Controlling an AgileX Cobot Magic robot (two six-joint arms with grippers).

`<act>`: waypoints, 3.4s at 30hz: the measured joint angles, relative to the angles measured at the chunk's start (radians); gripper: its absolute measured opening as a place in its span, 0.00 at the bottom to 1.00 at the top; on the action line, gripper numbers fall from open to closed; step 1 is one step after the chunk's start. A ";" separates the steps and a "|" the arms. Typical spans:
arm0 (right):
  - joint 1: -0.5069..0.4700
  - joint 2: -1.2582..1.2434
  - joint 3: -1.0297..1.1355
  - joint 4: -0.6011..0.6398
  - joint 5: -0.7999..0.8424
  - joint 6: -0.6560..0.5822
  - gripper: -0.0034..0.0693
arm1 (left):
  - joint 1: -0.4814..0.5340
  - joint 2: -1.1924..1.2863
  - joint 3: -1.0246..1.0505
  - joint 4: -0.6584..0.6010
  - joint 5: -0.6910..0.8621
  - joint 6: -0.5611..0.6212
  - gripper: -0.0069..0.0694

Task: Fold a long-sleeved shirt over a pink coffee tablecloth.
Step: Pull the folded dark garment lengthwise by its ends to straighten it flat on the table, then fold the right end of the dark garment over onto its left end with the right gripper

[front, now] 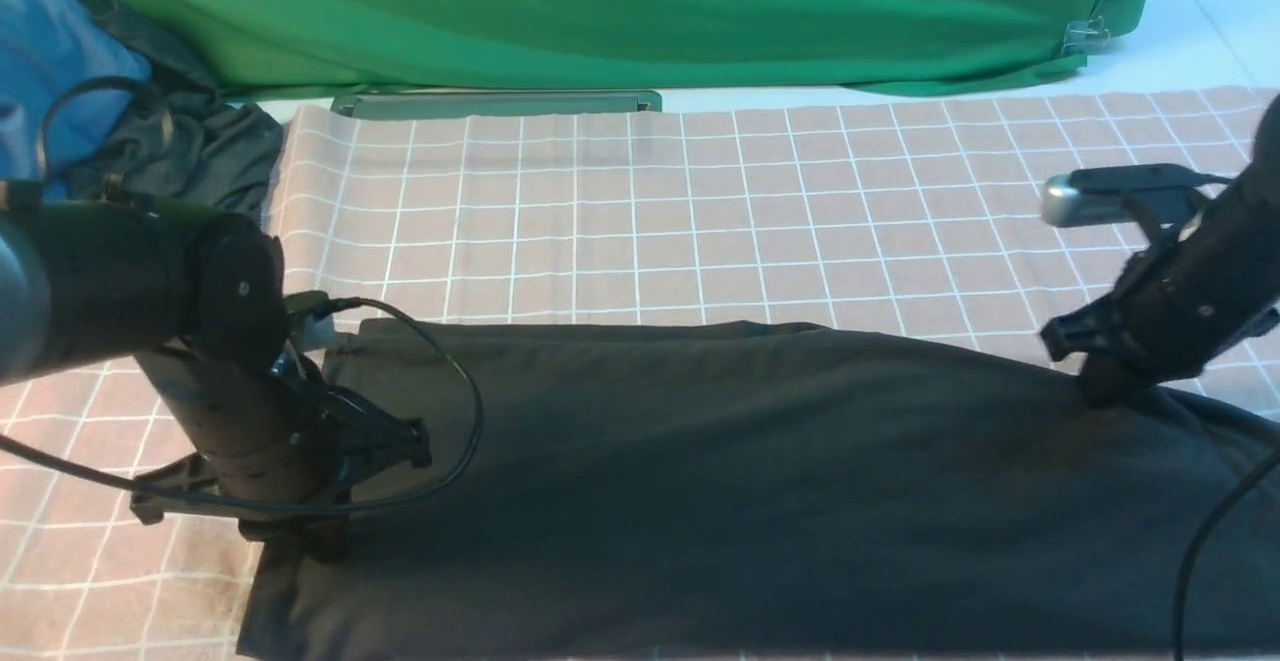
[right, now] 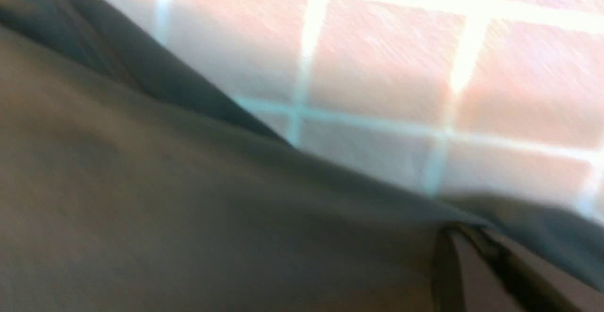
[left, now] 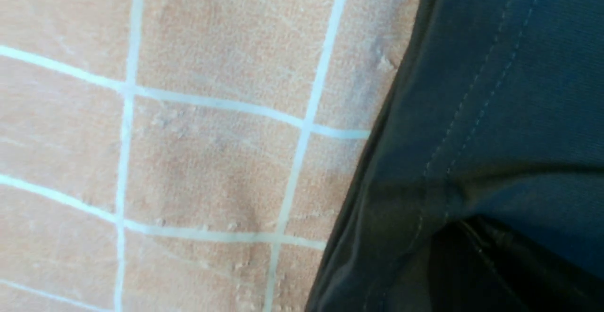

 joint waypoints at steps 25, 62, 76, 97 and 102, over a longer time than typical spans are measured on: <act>-0.418 -0.162 0.299 -0.147 -0.089 0.061 0.85 | 0.000 -0.870 0.202 -0.259 0.031 0.189 0.11; -0.143 -0.353 -0.175 -0.182 0.386 0.217 0.23 | 0.000 -0.879 0.209 -0.266 0.027 0.189 0.11; 0.489 -0.245 -0.259 -0.022 0.210 0.445 0.23 | 0.000 -0.879 0.209 -0.278 0.013 0.189 0.11; 0.831 0.185 -0.439 0.120 -0.094 0.464 0.23 | 0.000 -0.879 0.209 -0.285 0.013 0.188 0.11; 0.851 0.234 -0.443 0.142 -0.131 0.472 0.29 | 0.000 -0.879 0.209 -0.285 0.026 0.188 0.11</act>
